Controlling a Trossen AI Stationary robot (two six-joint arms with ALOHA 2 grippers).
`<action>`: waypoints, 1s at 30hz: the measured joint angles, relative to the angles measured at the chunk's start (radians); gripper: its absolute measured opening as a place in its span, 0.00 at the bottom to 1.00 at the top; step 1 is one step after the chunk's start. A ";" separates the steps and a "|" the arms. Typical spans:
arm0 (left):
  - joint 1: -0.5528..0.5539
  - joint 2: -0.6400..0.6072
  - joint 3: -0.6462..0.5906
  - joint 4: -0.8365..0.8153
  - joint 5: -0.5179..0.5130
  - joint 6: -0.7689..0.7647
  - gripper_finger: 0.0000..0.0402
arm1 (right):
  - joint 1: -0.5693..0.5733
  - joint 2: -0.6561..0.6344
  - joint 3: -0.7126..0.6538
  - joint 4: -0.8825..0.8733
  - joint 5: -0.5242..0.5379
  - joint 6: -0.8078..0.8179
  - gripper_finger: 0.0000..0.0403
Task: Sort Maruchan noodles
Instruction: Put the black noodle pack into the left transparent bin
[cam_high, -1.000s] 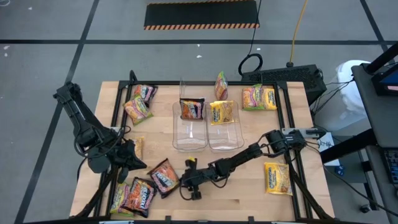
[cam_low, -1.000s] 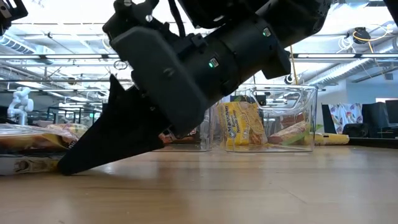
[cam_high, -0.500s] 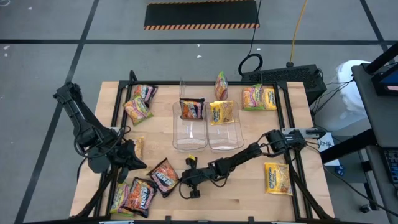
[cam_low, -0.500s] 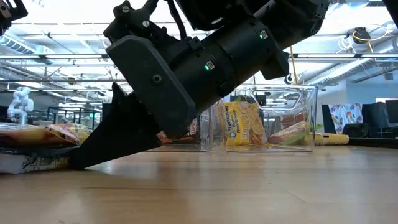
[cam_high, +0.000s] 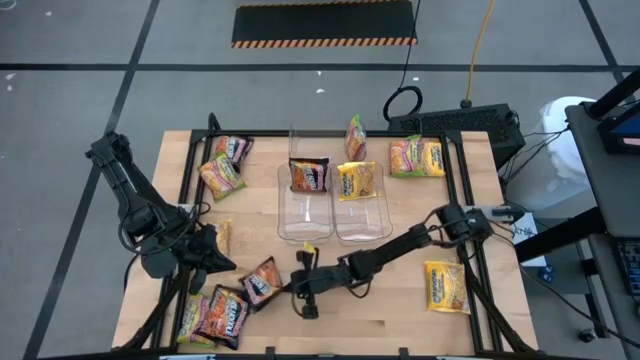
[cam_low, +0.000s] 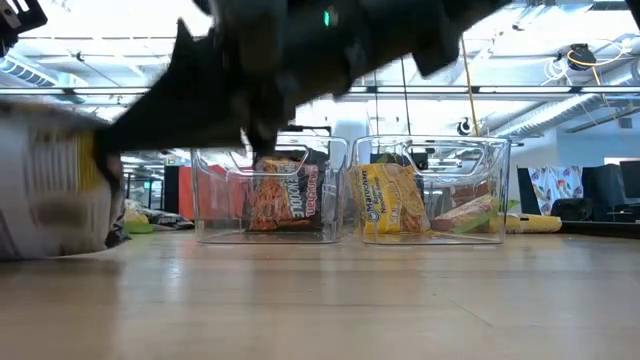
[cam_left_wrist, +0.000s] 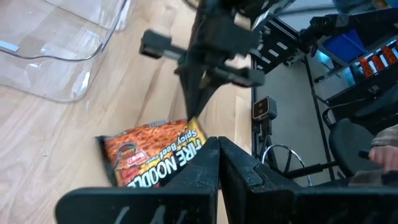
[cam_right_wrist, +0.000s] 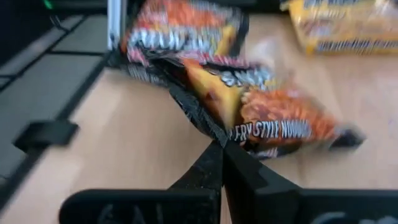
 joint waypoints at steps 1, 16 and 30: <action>0.000 0.000 0.000 0.000 0.000 0.006 0.02 | 0.000 -0.015 0.000 -0.001 0.003 -0.002 0.00; 0.000 0.000 0.000 0.000 0.000 0.057 0.02 | 0.007 -0.143 0.000 -0.054 0.114 -0.015 0.00; 0.000 0.000 0.000 -0.001 -0.006 0.065 0.02 | 0.008 -0.315 0.000 -0.202 0.214 -0.154 0.00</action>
